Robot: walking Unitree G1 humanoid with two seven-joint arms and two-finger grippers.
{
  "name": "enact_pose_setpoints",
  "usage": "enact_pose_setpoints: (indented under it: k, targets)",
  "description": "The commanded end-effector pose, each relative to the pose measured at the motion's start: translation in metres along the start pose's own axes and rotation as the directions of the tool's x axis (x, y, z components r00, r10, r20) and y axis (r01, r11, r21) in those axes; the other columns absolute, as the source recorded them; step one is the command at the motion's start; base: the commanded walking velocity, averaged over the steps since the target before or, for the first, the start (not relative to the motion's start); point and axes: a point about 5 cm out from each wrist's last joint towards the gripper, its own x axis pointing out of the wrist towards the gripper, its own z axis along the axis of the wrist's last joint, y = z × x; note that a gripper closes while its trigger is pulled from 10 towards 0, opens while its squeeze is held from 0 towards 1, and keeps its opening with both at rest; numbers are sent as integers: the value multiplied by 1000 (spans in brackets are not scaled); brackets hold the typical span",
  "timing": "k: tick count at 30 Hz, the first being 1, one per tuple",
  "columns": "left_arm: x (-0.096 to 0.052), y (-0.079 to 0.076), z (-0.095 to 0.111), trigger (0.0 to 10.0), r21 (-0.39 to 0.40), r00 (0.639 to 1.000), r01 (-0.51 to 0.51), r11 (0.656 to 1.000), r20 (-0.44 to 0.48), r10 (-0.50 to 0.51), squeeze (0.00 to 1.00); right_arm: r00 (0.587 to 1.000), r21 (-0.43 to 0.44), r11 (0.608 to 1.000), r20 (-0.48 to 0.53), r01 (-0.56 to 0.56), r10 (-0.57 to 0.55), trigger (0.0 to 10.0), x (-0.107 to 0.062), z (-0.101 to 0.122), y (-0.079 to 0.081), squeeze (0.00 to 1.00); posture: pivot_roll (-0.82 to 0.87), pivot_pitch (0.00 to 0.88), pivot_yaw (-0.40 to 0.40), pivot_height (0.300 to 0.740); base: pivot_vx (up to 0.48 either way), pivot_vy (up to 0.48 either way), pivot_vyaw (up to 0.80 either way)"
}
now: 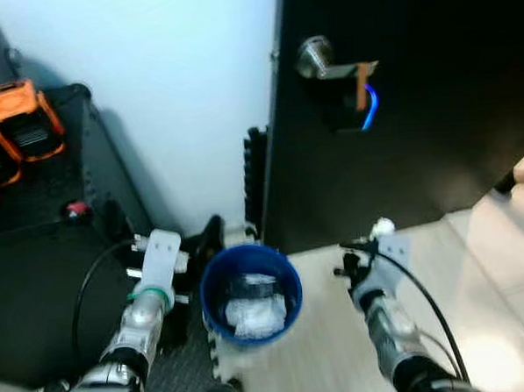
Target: Clean up the room
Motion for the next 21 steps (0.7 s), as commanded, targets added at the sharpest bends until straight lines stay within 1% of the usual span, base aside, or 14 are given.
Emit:
enact_pose_setpoints:
  k: [1,3,4,5,6,8,10,13,19,21]
  targets:
    - [-1,-6,1,10000,22,999,40,999,16,-40,0,999,18,999,-6,40,-40,10000,-4,-4,-6,0,64,12,-11,740,0,0,650]
    - [1,-10,8,10000,34,995,80,996,49,-81,0,997,46,996,2,72,-72,10000,-4,-2,-11,0,67,18,-13,740,0,0,0]
    - [1,-10,8,10000,34,995,80,996,49,-81,0,997,46,996,2,72,-72,10000,-4,-2,-11,0,67,18,-13,740,0,0,0]
    - [4,-16,23,10000,42,986,132,990,95,-135,0,996,33,995,2,93,-93,10000,-5,-1,-17,0,67,24,-14,740,0,0,0]
    - [4,-16,23,10000,42,986,132,990,95,-135,0,996,33,995,2,93,-93,10000,-5,-1,-17,0,67,24,-14,740,0,0,0]
    - [5,-20,31,10000,48,979,161,986,121,-166,0,995,18,995,-1,103,-103,10000,-5,-1,-20,0,67,24,-14,740,0,0,0]
    - [6,-20,34,10000,49,977,168,985,128,-173,0,994,25,994,-1,107,-107,10000,-5,-1,-20,0,67,24,-14,740,0,0,0]
    - [10,-22,50,10000,35,970,179,983,163,-182,0,990,37,990,5,139,-139,10000,-7,-1,-26,0,61,29,-10,740,0,0,-800]
    - [10,-23,52,10000,35,968,185,982,169,-188,0,989,27,989,6,145,-145,10000,-7,-1,-27,0,58,32,-7,740,0,0,-781]
    - [9,-25,50,10000,36,967,190,981,166,-193,0,990,16,990,2,138,-138,10000,-8,-2,-27,0,58,32,-7,740,0,0,0]
